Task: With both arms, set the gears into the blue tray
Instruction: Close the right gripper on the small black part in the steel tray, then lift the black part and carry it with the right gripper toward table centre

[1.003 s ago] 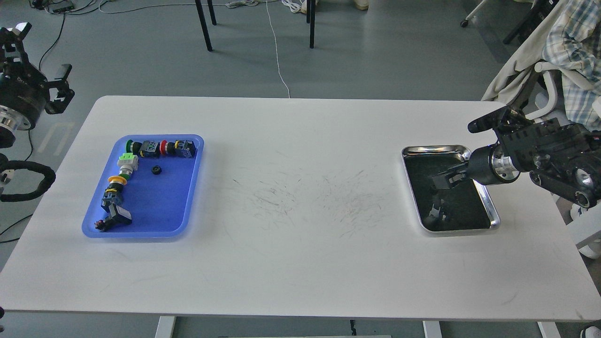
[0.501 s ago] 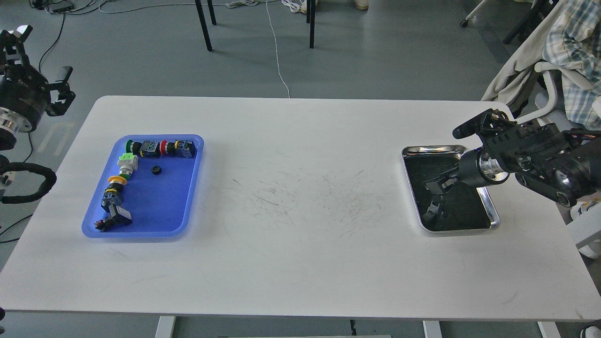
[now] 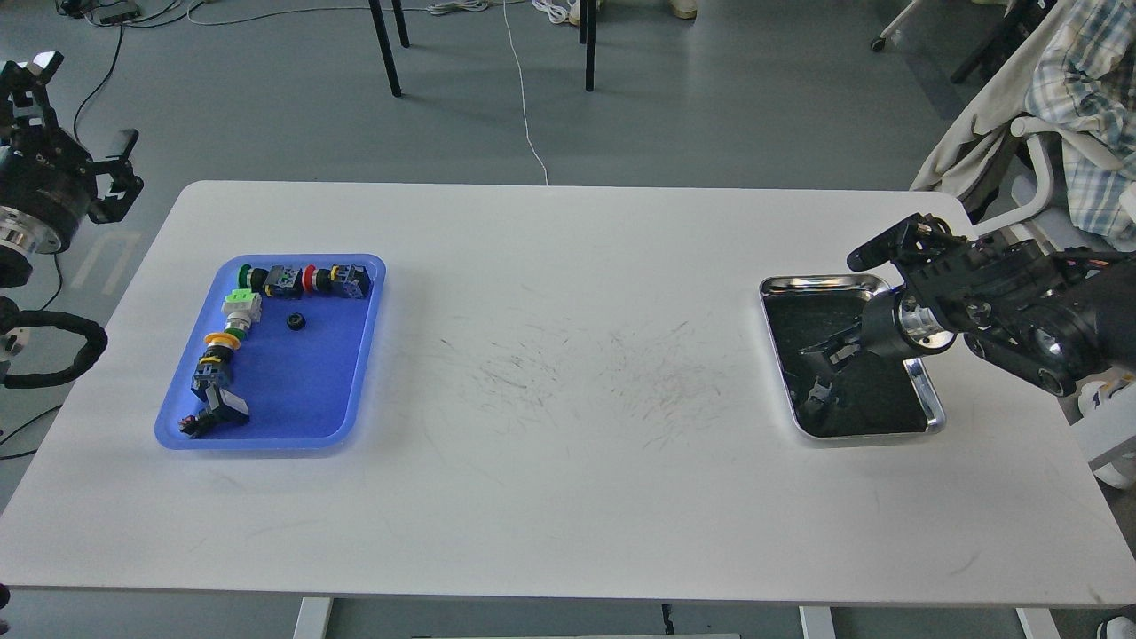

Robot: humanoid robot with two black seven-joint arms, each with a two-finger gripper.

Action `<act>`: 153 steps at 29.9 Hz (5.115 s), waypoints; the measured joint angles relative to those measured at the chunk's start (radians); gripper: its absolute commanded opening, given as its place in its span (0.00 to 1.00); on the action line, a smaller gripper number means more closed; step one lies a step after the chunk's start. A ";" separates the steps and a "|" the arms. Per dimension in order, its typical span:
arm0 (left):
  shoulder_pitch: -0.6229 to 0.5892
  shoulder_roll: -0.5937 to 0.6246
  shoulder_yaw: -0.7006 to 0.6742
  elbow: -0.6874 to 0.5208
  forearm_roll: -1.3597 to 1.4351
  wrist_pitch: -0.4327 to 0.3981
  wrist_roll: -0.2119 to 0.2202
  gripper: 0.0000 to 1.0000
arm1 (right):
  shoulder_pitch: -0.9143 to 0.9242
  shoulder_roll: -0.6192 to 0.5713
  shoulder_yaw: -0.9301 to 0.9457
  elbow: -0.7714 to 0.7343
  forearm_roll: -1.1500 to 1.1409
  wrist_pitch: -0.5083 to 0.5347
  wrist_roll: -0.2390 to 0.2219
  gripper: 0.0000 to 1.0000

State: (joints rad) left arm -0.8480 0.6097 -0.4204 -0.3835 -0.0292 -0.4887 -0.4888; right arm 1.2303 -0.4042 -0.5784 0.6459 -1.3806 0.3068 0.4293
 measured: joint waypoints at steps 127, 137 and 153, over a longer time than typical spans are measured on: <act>0.028 0.107 -0.001 -0.009 0.002 0.000 0.000 0.99 | 0.145 0.320 0.204 -0.004 0.014 -0.443 -0.006 0.01; 0.035 0.129 -0.001 -0.009 0.002 0.000 0.000 0.99 | 0.097 0.404 0.195 -0.009 0.008 -0.599 -0.015 0.01; 0.036 0.146 -0.001 -0.011 0.002 0.000 0.000 0.99 | 0.018 0.404 0.147 -0.014 -0.093 -0.703 -0.002 0.01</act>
State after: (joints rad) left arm -0.8115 0.7558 -0.4218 -0.3945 -0.0276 -0.4888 -0.4887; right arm 1.2486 0.0001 -0.4314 0.6321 -1.4737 -0.3957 0.4270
